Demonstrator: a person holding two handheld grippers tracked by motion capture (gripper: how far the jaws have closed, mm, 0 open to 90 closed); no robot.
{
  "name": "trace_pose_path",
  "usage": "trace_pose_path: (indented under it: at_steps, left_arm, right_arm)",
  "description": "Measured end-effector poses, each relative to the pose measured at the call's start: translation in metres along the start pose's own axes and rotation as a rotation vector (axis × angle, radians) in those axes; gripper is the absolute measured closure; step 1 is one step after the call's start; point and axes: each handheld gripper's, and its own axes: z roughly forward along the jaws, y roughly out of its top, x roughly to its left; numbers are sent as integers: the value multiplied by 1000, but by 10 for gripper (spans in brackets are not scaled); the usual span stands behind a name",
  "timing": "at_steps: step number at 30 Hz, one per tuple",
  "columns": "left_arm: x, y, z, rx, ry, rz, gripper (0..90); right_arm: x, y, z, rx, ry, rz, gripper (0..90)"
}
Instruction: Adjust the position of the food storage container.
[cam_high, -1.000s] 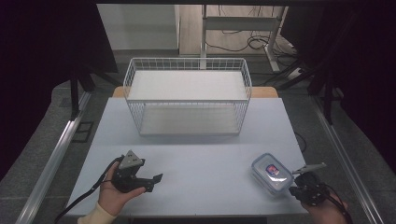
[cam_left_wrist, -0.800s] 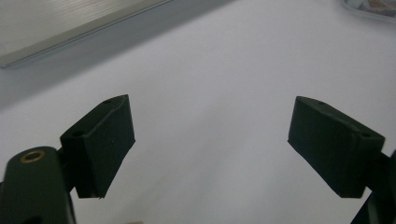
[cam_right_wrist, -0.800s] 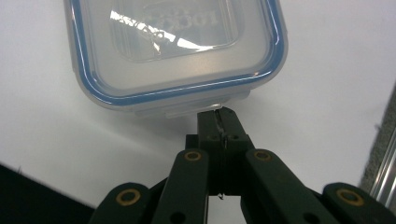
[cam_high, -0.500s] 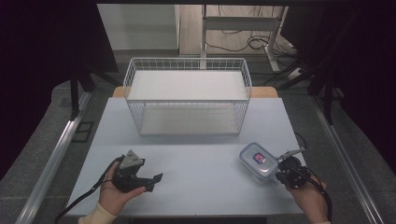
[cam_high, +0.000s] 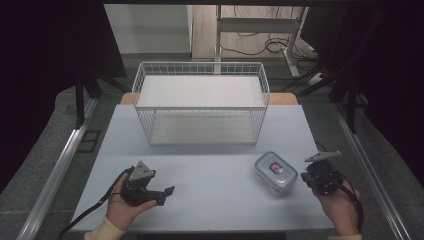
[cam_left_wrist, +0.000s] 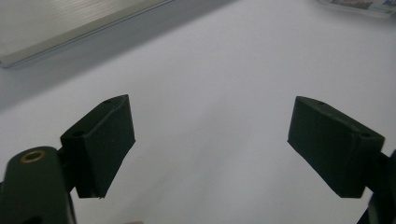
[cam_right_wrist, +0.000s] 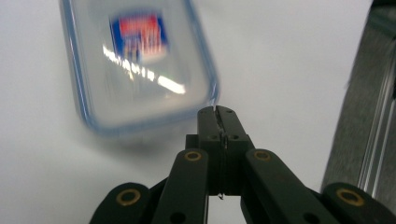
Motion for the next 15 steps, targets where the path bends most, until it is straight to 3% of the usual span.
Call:
trace_pose_path:
  at_steps: [1, 3, 4, 8, 15]
  left_arm:
    - [0, 0, 0, -6, 2, -7, 143]
    - [1, 1, -1, -9, 4, -5, 143]
    - [1, 1, -2, -14, 6, -8, 145]
    - [1, 0, -2, -8, 3, 0, 144]
    - [1, 0, -3, -12, 3, 2, 144]
  right_arm:
    - [-1, 14, 1, -13, 6, -26, 893]
    - [-2, 20, 3, -12, 9, -34, 893]
    - [-6, 39, 13, -6, 12, -53, 893]
    - [-8, 67, 34, 28, 13, -96, 893]
    - [-3, 94, 78, 90, 16, -159, 893]
